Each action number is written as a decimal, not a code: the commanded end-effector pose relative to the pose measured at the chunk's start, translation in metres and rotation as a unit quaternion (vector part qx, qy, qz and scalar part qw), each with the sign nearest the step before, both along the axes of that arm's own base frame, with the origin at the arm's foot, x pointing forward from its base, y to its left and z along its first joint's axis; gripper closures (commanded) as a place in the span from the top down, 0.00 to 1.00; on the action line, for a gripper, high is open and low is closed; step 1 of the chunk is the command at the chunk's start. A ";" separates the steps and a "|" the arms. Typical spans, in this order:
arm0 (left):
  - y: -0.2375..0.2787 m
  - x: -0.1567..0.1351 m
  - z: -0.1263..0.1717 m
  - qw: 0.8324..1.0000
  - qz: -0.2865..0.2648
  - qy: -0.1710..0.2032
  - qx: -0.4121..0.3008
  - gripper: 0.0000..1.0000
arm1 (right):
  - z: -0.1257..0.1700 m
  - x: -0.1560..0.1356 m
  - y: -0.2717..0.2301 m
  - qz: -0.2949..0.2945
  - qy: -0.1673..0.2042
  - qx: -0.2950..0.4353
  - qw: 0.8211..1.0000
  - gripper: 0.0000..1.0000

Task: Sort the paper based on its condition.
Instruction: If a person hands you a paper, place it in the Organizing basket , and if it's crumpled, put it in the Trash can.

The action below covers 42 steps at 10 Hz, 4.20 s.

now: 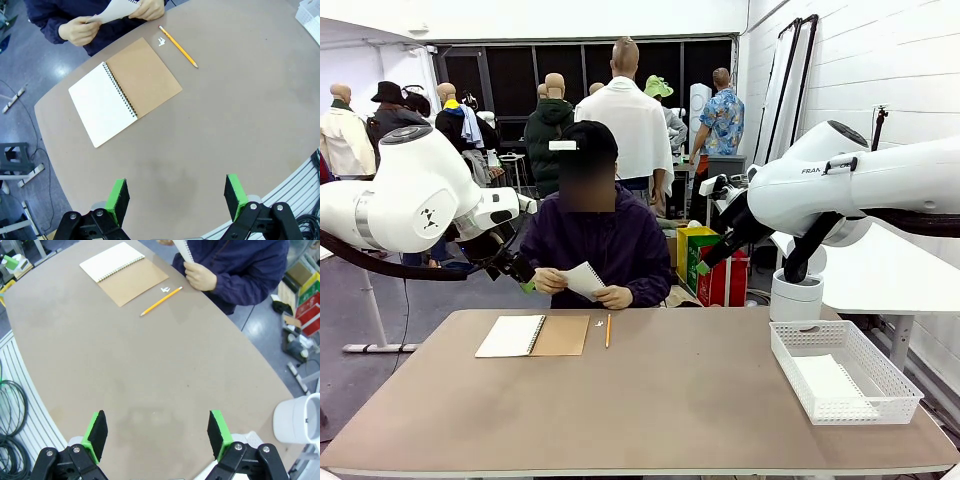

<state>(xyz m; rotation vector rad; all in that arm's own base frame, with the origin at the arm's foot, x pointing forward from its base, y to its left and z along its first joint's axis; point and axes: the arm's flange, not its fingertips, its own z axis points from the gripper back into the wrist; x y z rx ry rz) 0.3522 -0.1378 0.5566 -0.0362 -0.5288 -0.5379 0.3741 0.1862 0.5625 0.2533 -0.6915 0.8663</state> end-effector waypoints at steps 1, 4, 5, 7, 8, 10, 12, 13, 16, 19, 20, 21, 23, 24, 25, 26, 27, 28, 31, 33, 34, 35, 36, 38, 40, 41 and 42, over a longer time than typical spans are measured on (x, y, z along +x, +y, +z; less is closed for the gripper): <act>0.001 0.000 0.001 1.000 -0.001 0.001 -0.006 1.00 | 0.000 0.000 0.000 -0.002 -0.001 -0.002 1.000 1.00; 0.001 0.000 0.001 1.000 -0.001 0.001 -0.006 1.00 | 0.000 0.000 0.000 -0.002 -0.001 -0.002 1.000 1.00; 0.001 0.000 0.001 1.000 -0.001 0.001 -0.006 1.00 | 0.000 0.000 0.000 -0.002 -0.001 -0.002 1.000 1.00; 0.001 0.000 0.001 1.000 -0.001 0.001 -0.006 1.00 | 0.000 0.000 0.000 -0.002 -0.001 -0.002 1.000 1.00; 0.001 0.000 0.001 1.000 -0.001 0.001 -0.006 1.00 | 0.000 0.000 0.000 -0.002 -0.001 -0.002 1.000 1.00; 0.001 0.000 0.001 1.000 -0.001 0.001 -0.006 1.00 | 0.000 0.000 0.000 -0.002 -0.001 -0.002 1.000 1.00; 0.001 0.000 0.001 1.000 -0.001 0.001 -0.006 1.00 | 0.000 0.000 0.000 -0.002 -0.001 -0.002 1.000 1.00; 0.001 0.000 0.001 1.000 -0.001 0.001 -0.006 1.00 | 0.000 0.000 0.000 -0.002 -0.001 -0.002 1.000 1.00; 0.001 0.000 0.001 1.000 -0.001 0.001 -0.006 1.00 | 0.000 0.000 0.000 -0.002 -0.001 -0.002 1.000 1.00; 0.001 0.000 0.001 1.000 -0.001 0.001 -0.006 1.00 | 0.000 0.000 0.000 -0.002 -0.001 -0.002 1.000 1.00; 0.001 0.000 0.001 1.000 -0.001 0.001 -0.006 1.00 | 0.000 0.000 0.000 -0.002 -0.001 -0.002 1.000 1.00; 0.001 0.000 0.001 1.000 -0.001 0.001 -0.006 1.00 | 0.000 0.000 0.000 -0.002 -0.001 -0.002 1.000 1.00; 0.001 0.000 0.001 1.000 -0.001 0.001 -0.006 1.00 | 0.000 0.000 0.000 -0.002 -0.001 -0.002 1.000 1.00; 0.001 0.000 0.001 1.000 -0.001 0.001 -0.006 1.00 | 0.000 0.000 0.000 -0.002 -0.001 -0.002 1.000 1.00; 0.001 0.000 0.001 1.000 -0.001 0.001 -0.006 1.00 | 0.000 0.000 0.000 -0.002 -0.001 -0.002 1.000 1.00; 0.001 0.000 0.001 1.000 -0.001 0.001 -0.006 1.00 | 0.000 0.000 0.000 -0.002 -0.001 -0.002 1.000 1.00; 0.001 0.000 0.001 1.000 -0.001 0.001 -0.006 1.00 | 0.000 0.000 0.000 -0.002 -0.001 -0.002 1.000 1.00; 0.001 0.000 0.001 1.000 -0.001 0.001 -0.006 1.00 | 0.000 0.000 0.000 -0.002 -0.001 -0.002 1.000 1.00; 0.001 0.000 0.001 1.000 -0.001 0.001 -0.006 1.00 | 0.000 0.000 0.000 -0.002 -0.001 -0.002 1.000 1.00; 0.001 0.000 0.001 1.000 -0.001 0.001 -0.006 1.00 | 0.000 0.000 0.000 -0.002 -0.001 -0.002 1.000 1.00; 0.001 0.000 0.001 1.000 -0.001 0.001 -0.006 1.00 | 0.000 0.000 0.000 -0.002 -0.001 -0.002 1.000 1.00; 0.001 0.000 0.001 1.000 -0.001 0.001 -0.006 1.00 | 0.000 0.000 0.000 -0.002 -0.001 -0.002 1.000 1.00; 0.001 0.000 0.001 1.000 -0.001 0.001 -0.006 1.00 | 0.000 0.000 0.000 -0.002 -0.001 -0.002 1.000 1.00; 0.001 0.000 0.001 1.000 -0.001 0.001 -0.006 1.00 | 0.000 0.000 0.000 -0.002 -0.001 -0.002 1.000 1.00; 0.001 0.000 0.001 1.000 -0.001 0.001 -0.006 1.00 | 0.000 0.000 0.000 -0.002 -0.001 -0.002 1.000 1.00; 0.001 0.000 0.001 1.000 -0.001 0.001 -0.006 1.00 | 0.000 0.000 0.000 -0.002 -0.001 -0.002 1.000 1.00; 0.001 0.000 0.001 1.000 -0.001 0.001 -0.006 1.00 | 0.000 0.000 0.000 -0.002 -0.001 -0.002 1.000 1.00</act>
